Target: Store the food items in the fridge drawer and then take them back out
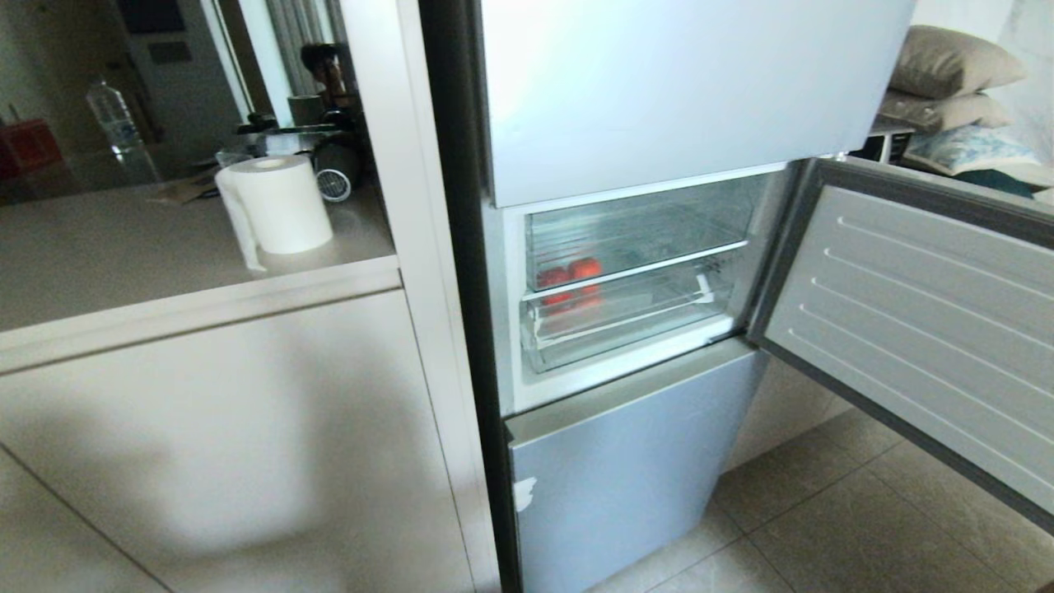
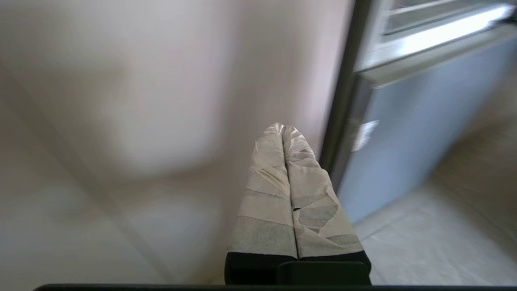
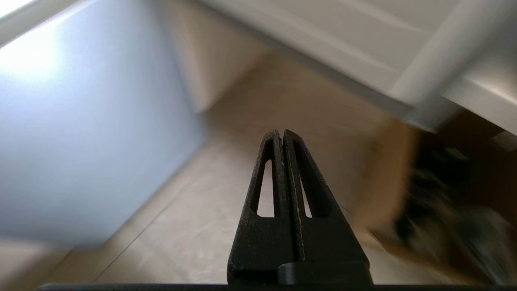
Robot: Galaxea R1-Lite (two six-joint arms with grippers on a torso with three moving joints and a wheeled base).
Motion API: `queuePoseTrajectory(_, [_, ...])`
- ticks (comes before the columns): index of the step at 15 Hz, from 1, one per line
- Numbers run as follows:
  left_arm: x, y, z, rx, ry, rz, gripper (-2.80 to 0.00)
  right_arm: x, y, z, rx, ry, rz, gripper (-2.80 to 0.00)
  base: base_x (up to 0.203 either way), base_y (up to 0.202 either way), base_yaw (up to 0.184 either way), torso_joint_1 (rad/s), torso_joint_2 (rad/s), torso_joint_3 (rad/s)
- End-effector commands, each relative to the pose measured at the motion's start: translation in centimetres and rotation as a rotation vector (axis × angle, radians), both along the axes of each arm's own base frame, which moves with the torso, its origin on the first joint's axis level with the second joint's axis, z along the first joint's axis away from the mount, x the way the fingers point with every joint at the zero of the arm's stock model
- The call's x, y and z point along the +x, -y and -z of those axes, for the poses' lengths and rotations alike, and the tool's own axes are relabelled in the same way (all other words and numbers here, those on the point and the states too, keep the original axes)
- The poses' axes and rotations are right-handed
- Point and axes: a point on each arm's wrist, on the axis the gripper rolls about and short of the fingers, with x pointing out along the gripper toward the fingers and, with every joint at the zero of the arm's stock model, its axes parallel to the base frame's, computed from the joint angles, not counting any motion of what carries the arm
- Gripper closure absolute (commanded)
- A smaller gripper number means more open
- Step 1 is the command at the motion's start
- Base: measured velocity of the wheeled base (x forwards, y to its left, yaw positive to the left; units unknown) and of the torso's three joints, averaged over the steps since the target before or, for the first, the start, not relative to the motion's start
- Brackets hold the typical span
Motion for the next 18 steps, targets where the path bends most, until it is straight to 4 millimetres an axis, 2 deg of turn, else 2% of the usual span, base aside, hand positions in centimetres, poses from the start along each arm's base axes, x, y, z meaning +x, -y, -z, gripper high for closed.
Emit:
queuePoseTrajectory(1, [0.0, 0.0, 0.0, 0.000, 0.000, 0.000, 0.00, -0.1, 0.5, -0.3, -0.003, 0.013, 0.035, 0.00, 0.001, 0.010, -0.175, 0.001, 0.00, 0.004])
queuePoseTrajectory(5, [0.0, 0.0, 0.0, 0.000, 0.000, 0.000, 0.00, -0.5, 1.4, -0.5, 0.024, 0.031, 0.065, 0.00, 0.003, 0.009, -0.175, 0.001, 0.00, 0.001])
queuePoseTrajectory(8, [0.0, 0.0, 0.0, 0.000, 0.000, 0.000, 0.00, -0.7, 4.0, -2.3, 0.031, 0.083, 0.130, 0.00, 0.001, 0.005, -0.106, 0.001, 0.00, 0.004])
queuePoseTrajectory(10, [0.0, 0.0, 0.0, 0.000, 0.000, 0.000, 0.00, -0.5, 7.0, -4.8, 0.030, 0.147, 0.152, 0.00, 0.000, 0.000, 0.000, 0.000, 0.00, 0.000])
queuePoseTrajectory(13, [0.0, 0.0, 0.0, 0.000, 0.000, 0.000, 0.00, 0.5, 11.8, -7.2, 0.107, 0.227, 0.208, 0.00, 0.000, 0.000, 0.000, 0.000, 0.00, 0.000])
queuePoseTrajectory(16, [0.0, 0.0, 0.0, 0.000, 0.000, 0.000, 0.00, 2.3, 17.6, -8.6, 0.199, 0.307, 0.244, 0.00, 0.000, 0.000, 0.000, 0.000, 0.00, 0.000])
queuePoseTrajectory(18, [0.0, 0.0, 0.0, 0.000, 0.000, 0.000, 0.00, 3.3, 20.4, -8.7, 0.263, 0.380, 0.252, 0.00, 0.000, 0.000, 0.000, 0.000, 0.00, 0.000])
